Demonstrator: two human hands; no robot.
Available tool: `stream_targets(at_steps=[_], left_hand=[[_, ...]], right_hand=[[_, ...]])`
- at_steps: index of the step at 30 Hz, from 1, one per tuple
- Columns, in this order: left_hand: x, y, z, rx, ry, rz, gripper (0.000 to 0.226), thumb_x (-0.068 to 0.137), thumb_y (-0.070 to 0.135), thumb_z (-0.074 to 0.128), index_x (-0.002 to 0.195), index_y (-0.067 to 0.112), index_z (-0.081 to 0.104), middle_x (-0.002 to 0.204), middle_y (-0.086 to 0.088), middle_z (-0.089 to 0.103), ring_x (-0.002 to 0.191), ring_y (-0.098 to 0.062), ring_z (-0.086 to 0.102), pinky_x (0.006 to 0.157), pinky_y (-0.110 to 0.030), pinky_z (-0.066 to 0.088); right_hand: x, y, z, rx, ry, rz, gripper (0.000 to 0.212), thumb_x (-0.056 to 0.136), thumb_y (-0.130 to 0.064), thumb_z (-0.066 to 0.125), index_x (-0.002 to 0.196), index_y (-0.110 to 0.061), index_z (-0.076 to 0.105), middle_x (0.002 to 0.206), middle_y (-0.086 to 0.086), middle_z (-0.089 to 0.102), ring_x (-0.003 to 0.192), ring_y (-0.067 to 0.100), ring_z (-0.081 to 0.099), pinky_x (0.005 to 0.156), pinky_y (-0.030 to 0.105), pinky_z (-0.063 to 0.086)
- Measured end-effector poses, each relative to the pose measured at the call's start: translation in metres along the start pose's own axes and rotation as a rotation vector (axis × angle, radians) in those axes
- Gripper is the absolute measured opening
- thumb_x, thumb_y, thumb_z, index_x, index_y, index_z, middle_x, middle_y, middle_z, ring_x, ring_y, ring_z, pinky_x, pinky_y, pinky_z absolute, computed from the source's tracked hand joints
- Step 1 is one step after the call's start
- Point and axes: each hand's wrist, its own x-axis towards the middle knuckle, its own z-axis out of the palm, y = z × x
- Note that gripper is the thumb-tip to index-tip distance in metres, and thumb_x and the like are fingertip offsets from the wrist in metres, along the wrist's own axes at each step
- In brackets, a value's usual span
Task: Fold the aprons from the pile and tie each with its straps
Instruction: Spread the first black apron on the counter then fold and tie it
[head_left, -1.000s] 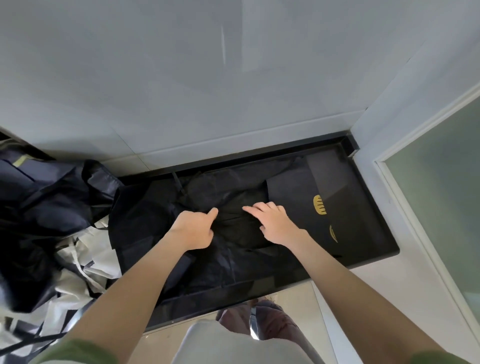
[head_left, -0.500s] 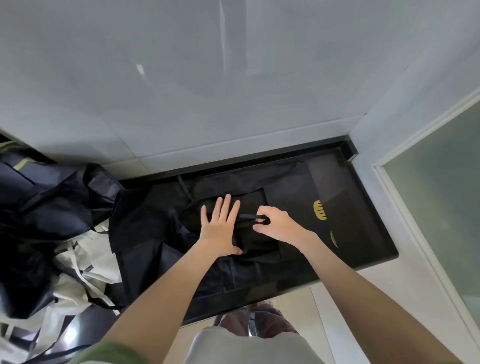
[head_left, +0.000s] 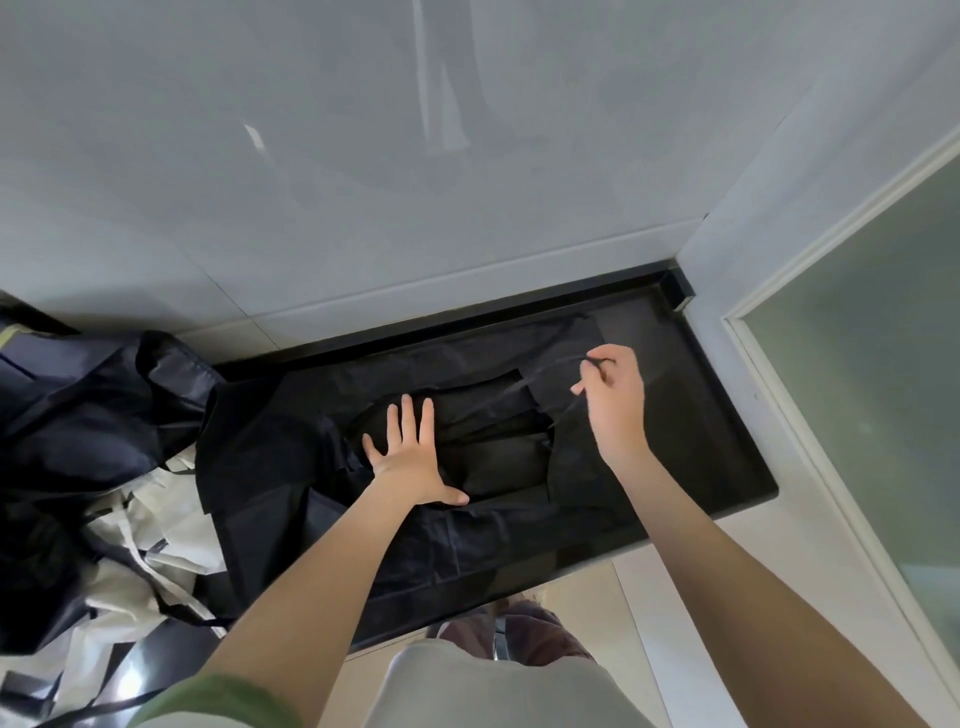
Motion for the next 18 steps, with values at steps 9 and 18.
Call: stream_targets(at_steps=[9, 18], left_hand=[[-0.002, 0.007, -0.006, 0.050, -0.018, -0.038, 0.141, 0.066, 0.067, 0.074, 0.145, 0.020, -0.033, 0.151, -0.010, -0.040, 0.141, -0.032, -0.031, 0.113, -0.061, -0.003], [-0.005, 0.069, -0.010, 0.068, 0.196, 0.402, 0.110, 0.081, 0.072, 0.053, 0.151, 0.026, -0.018, 0.155, -0.007, -0.033, 0.143, -0.026, -0.028, 0.114, -0.055, -0.014]], right_hand=[[0.016, -0.010, -0.025, 0.342, 0.176, 0.191, 0.039, 0.097, -0.008, 0.054, 0.133, -0.016, 0.042, 0.082, 0.007, 0.065, 0.065, 0.015, 0.064, 0.079, 0.024, 0.056], [-0.002, 0.050, -0.044, -0.783, -0.147, 0.368, 0.057, 0.086, -0.005, 0.060, 0.135, -0.014, 0.034, 0.132, 0.014, 0.037, 0.116, 0.035, 0.041, 0.098, 0.046, 0.043]])
